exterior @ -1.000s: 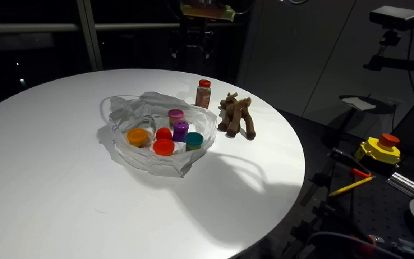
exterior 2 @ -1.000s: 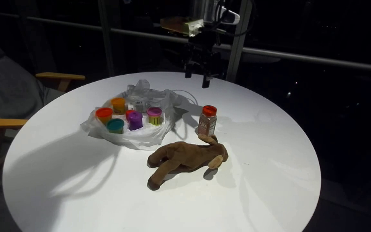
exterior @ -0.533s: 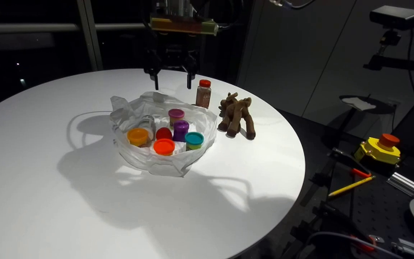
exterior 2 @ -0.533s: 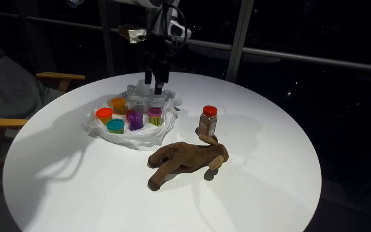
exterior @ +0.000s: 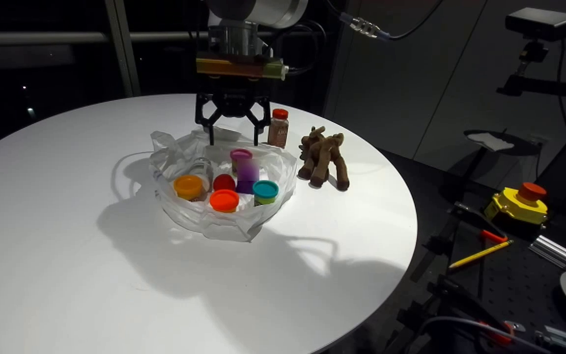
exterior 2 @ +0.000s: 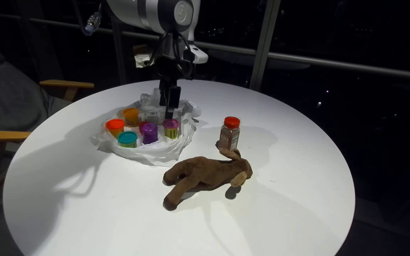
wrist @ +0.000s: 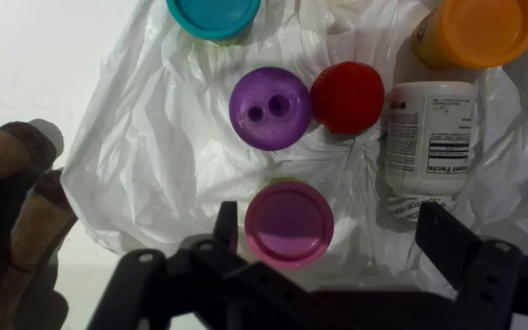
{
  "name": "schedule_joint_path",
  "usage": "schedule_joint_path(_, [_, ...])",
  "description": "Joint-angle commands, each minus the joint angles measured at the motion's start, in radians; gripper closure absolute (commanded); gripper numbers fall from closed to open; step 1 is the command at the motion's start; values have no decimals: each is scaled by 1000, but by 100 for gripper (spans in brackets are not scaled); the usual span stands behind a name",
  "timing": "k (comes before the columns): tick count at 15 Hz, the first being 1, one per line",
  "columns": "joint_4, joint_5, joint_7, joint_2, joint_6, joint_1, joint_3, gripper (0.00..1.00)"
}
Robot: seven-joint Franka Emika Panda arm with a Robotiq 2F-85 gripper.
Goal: Remove all the objects from the plastic bag and put them on the table
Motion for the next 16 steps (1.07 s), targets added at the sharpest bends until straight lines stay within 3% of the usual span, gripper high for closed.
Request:
schedule_joint_path(1, [21,52,7,35,20,-29,9,0])
schedule_joint_path(9, [27,73,-25,71,3,-59,18,0])
schedule_joint_path(10, [25,78,-34,71,4,-62,25,25])
schedule_joint_path(11, [22,80,-38,68,4,-63,28,26])
schedule_joint_path(16, [7,94,-39,57,11,-63,31,65])
